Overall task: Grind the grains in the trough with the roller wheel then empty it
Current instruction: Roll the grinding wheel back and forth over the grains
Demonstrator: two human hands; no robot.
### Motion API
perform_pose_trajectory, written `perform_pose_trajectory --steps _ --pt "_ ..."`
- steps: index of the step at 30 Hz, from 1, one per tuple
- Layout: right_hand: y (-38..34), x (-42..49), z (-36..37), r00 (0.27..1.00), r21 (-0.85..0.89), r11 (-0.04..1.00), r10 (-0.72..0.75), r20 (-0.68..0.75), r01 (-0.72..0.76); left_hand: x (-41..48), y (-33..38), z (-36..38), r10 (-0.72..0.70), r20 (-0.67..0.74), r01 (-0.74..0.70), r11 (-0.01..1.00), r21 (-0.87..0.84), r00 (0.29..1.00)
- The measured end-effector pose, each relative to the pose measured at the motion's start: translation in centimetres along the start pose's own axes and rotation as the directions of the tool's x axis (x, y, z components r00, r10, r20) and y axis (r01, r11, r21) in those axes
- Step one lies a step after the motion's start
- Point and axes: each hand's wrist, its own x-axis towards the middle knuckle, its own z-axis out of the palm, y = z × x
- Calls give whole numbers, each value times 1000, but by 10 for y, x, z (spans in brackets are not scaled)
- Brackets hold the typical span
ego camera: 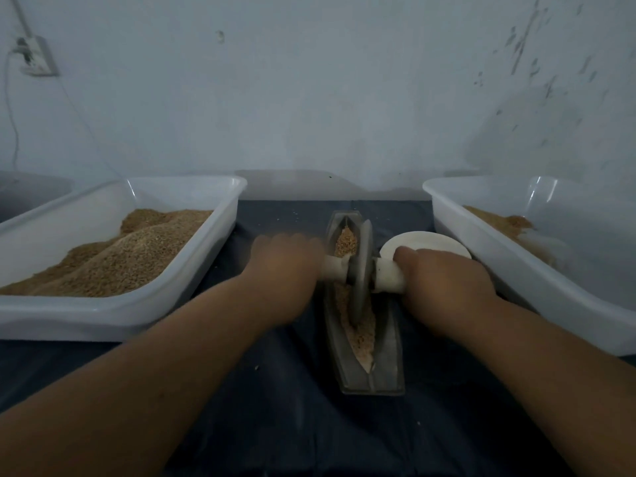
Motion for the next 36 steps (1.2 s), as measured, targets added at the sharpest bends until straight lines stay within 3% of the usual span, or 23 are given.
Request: perform_pose_trajectory --steps 3,10,14,28,36 --pt "3 37 3 1000 11 1000 9 30 -10 31 -8 7 -37 75 42 997 -69 997" --pt "6 86 11 995 -91 995 -36 -90 28 66 -24 21 -78 131 100 979 -177 988" --pt "1 78 7 991 -153 986 -87 -105 70 53 -23 27 -74 105 96 971 -221 992" --pt "-11 -37 -26 991 -120 988 -103 -83 93 -60 2 -1 36 -148 -33 999 20 988" --pt "-6 1 -8 999 -52 998 -47 -22 45 -15 -1 6 -22 -7 22 1000 -3 1000"
